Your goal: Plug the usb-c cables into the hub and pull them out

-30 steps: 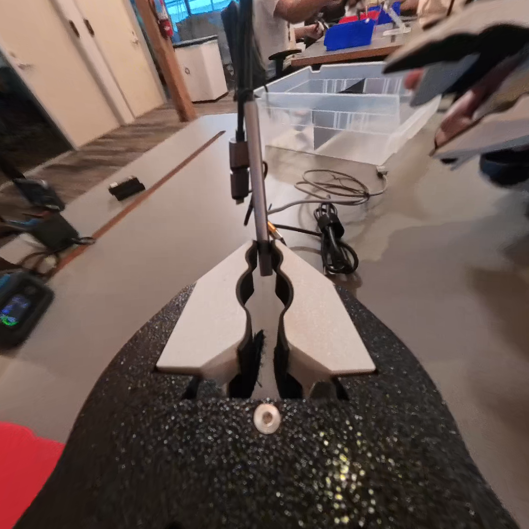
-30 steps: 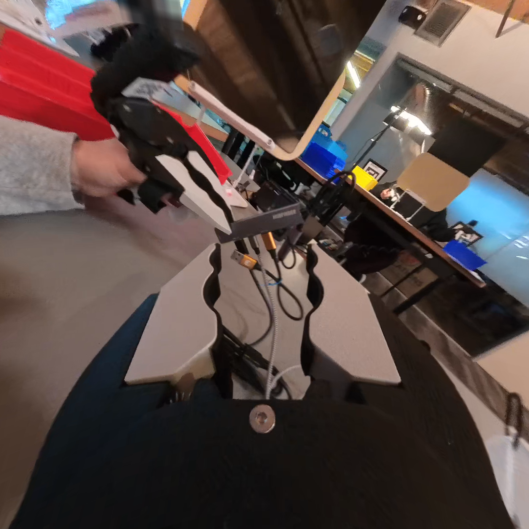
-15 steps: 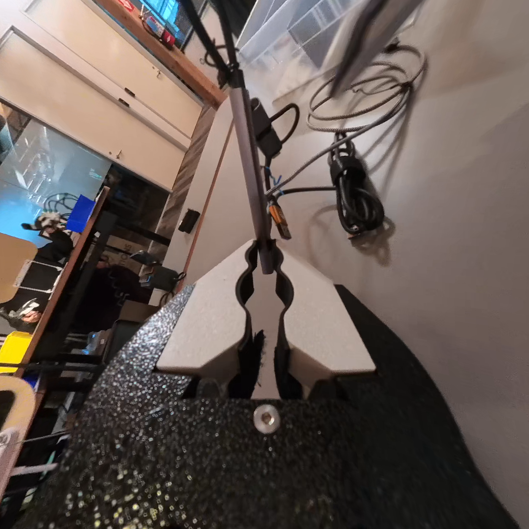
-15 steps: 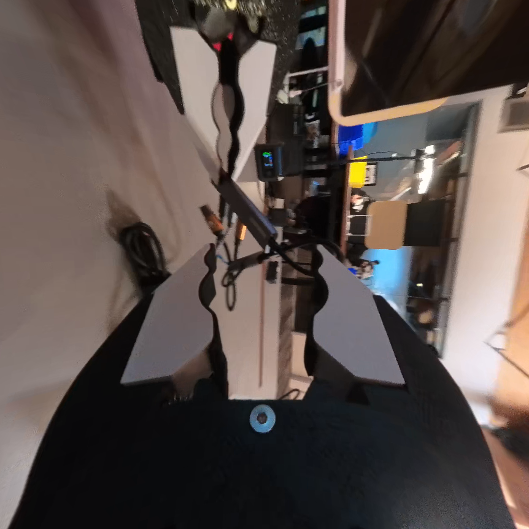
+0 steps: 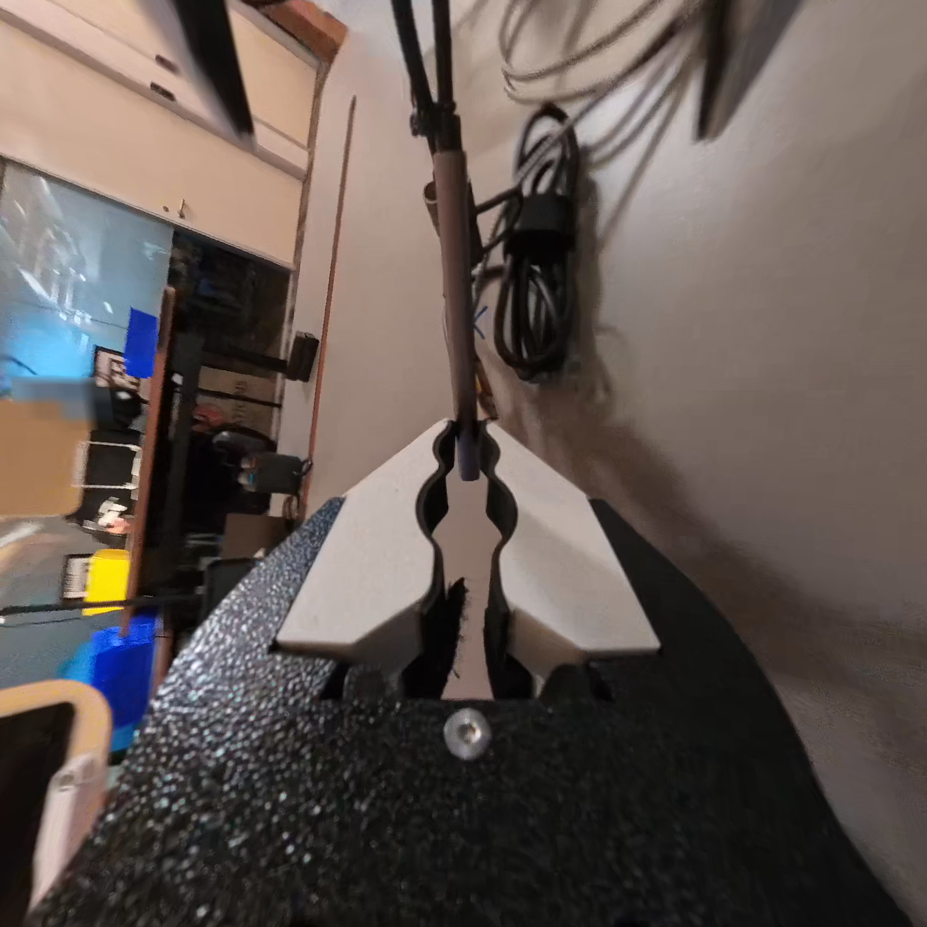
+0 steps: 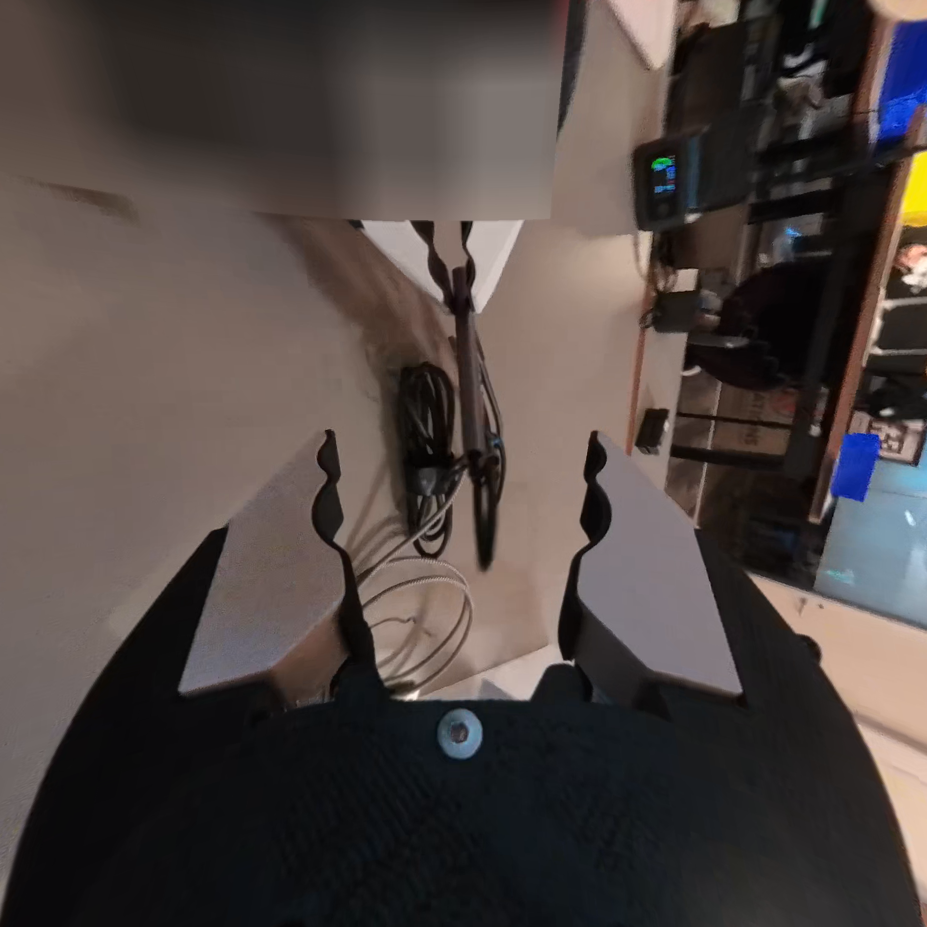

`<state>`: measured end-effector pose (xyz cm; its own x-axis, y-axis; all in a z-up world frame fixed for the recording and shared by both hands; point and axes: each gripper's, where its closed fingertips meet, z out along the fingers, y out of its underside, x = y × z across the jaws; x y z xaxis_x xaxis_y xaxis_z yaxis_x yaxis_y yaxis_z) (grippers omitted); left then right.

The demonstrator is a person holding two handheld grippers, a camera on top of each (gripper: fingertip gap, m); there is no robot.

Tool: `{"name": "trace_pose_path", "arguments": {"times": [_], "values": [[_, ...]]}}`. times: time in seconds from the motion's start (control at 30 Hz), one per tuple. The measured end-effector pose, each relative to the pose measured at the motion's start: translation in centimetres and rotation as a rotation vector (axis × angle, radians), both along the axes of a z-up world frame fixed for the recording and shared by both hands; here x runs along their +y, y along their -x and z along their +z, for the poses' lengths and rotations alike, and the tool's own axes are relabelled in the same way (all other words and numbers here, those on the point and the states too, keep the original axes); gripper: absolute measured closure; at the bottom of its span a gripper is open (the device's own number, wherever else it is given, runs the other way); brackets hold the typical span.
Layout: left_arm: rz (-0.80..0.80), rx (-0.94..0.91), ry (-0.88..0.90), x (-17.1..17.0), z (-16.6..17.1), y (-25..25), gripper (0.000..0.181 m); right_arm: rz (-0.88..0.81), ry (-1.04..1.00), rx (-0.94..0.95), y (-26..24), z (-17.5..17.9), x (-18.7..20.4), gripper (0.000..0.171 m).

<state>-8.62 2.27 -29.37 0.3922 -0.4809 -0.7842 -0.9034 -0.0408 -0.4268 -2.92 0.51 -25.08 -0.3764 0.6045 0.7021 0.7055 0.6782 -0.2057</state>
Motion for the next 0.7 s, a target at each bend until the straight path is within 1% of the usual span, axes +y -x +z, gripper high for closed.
{"name": "trace_pose_path", "arguments": {"times": [0.03,0.1,0.13,0.2,0.27,0.33,0.37,0.47,0.5,0.53,0.6,0.63,0.67,0.7], "values": [[-0.008,0.054,-0.012,0.0,-0.4,-0.3,0.174,0.014,0.004,-0.058,0.1,-1.4,0.6,0.075],[-0.024,0.165,-0.053,0.1,-0.9,-0.7,0.173,-0.013,0.05,-0.169,-0.1,-3.9,2.1,0.078],[-0.033,0.213,-0.075,0.2,-1.0,-0.8,0.174,-0.017,0.094,-0.212,-0.1,-4.8,2.5,0.084],[-0.054,0.234,-0.088,0.2,-1.2,-1.3,0.173,-0.055,0.163,-0.279,-0.4,-6.2,3.5,0.092],[-0.08,0.198,-0.097,-0.1,-0.9,-1.9,0.174,-0.13,0.25,-0.352,-1.0,-7.7,4.5,0.09],[-0.082,0.196,-0.078,-0.1,-1.3,-1.8,0.173,-0.173,0.376,-0.339,-0.7,-8.1,4.4,0.095],[-0.091,0.189,-0.075,-0.1,-1.4,-1.9,0.173,-0.189,0.405,-0.332,-0.5,-8.2,4.6,0.101],[-0.153,0.174,-0.107,-0.4,-1.0,-2.2,0.172,-0.172,0.377,-0.308,-0.2,-8.1,5.4,0.123],[-0.193,0.156,-0.132,-0.8,-0.4,-2.5,0.175,-0.165,0.36,-0.296,-0.1,-8.1,5.7,0.131],[-0.23,0.107,-0.17,-1.2,0.6,-2.7,0.162,-0.155,0.357,-0.289,0.0,-8.0,5.7,0.132],[-0.235,-0.073,-0.264,-1.6,3.7,-2.4,0.137,-0.14,0.335,-0.262,0.0,-7.7,5.9,0.137],[-0.215,-0.18,-0.306,-1.6,5.4,-1.8,0.125,-0.134,0.334,-0.248,-0.2,-7.3,6.0,0.14],[-0.18,-0.288,-0.354,-1.5,7.0,-0.8,0.106,-0.129,0.339,-0.227,-0.4,-6.6,6.1,0.141],[-0.139,-0.387,-0.399,-1.3,8.3,0.4,0.092,-0.126,0.357,-0.194,-0.6,-5.5,6.1,0.141]]}}
